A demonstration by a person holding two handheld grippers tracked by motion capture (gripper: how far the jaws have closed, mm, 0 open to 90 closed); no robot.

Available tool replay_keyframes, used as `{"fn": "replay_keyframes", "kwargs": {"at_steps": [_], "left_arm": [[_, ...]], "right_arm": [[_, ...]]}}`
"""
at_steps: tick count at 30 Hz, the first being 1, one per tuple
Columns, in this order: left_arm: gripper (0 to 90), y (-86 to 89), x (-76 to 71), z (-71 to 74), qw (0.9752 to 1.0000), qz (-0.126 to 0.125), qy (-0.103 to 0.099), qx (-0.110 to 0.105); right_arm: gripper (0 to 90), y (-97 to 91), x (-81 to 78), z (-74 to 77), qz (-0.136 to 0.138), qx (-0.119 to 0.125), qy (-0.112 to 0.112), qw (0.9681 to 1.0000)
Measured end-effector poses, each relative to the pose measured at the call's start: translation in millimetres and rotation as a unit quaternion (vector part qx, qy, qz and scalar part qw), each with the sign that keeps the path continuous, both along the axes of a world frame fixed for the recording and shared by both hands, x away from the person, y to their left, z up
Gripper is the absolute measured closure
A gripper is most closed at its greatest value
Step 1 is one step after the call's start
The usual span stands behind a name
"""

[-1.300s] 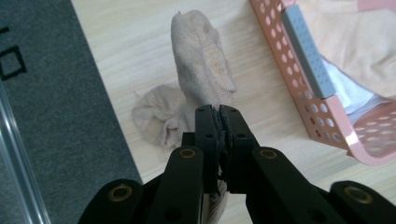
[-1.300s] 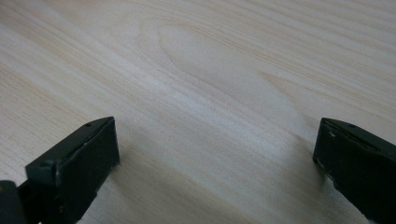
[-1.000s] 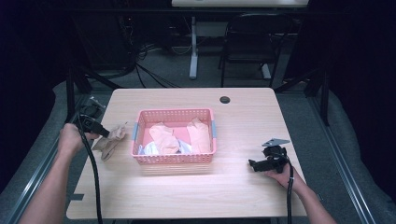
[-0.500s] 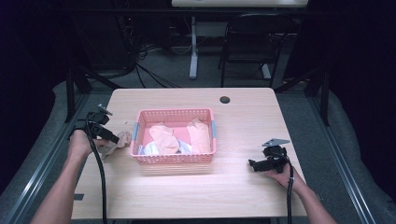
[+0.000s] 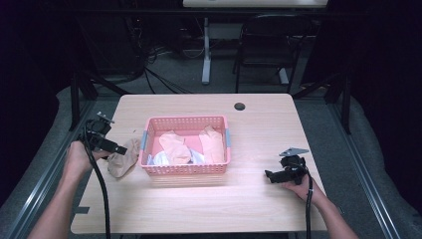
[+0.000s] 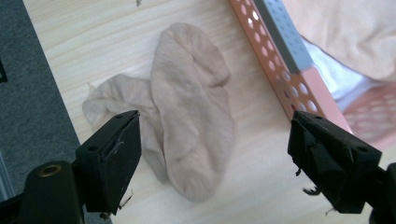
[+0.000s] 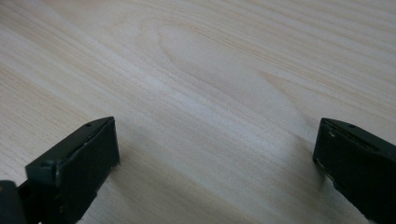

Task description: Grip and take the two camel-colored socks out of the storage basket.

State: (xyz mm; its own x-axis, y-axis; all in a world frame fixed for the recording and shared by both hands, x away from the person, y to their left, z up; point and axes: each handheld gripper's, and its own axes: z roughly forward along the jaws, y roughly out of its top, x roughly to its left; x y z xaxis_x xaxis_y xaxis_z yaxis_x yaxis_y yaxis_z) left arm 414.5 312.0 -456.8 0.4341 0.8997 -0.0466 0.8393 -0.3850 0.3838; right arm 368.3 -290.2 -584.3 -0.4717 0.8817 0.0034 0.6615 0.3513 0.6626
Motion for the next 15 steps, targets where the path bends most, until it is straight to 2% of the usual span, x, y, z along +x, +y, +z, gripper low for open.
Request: {"fn": "replay_keyframes", "kwargs": {"at_steps": [2,3,4,5,7,10,11,12,13,14,15], "left_arm": [[16.1,-1.7,-8.3,1.8,0.9999,-0.009,-0.001,0.007],[15.8,-3.4,-17.6,2.3,0.9998,-0.013,-0.004,0.012],[15.7,-3.4,-17.6,2.3,0.9998,-0.013,-0.004,0.012],[15.6,-3.3,-27.0,1.8,0.9998,-0.018,-0.004,0.008],[15.5,-2.6,-31.5,1.6,0.9997,-0.022,-0.005,0.01],[14.8,-0.2,-46.2,-2.4,0.9998,-0.019,-0.007,0.006],[14.8,3.6,-56.1,-7.0,0.9998,-0.017,-0.007,0.009],[14.4,3.6,-56.1,-7.0,0.9998,-0.017,-0.007,0.009],[14.2,7.4,-66.5,-13.8,0.9999,-0.008,-0.009,0.001],[14.1,7.4,-66.5,-13.8,0.9999,-0.008,-0.009,0.001],[13.6,9.1,-72.8,-19.4,0.9999,-0.006,-0.009,-0.001]], "right_arm": [[0.0,0.0,0.0,0.0,0.0,0.0,0.0,1.0],[0.0,0.1,0.0,0.0,0.0,0.0,0.0,1.0],[0.0,0.1,0.0,0.0,0.0,0.0,0.0,1.0],[0.0,0.1,-0.1,0.0,0.0,0.0,0.0,1.0],[0.0,0.1,-0.1,0.0,-0.001,0.0,0.0,1.0],[0.0,0.2,-0.1,0.0,-0.001,0.0,0.0,1.0],[0.0,0.2,-0.1,0.0,-0.001,0.0,0.0,1.0],[0.0,0.2,-0.1,0.0,-0.001,0.0,0.0,1.0],[0.0,0.2,0.0,0.0,0.0,0.0,0.0,1.0],[0.0,0.2,0.0,0.0,0.0,0.0,0.0,1.0],[0.0,0.3,0.0,0.0,0.0,0.0,-0.001,1.0]]}}
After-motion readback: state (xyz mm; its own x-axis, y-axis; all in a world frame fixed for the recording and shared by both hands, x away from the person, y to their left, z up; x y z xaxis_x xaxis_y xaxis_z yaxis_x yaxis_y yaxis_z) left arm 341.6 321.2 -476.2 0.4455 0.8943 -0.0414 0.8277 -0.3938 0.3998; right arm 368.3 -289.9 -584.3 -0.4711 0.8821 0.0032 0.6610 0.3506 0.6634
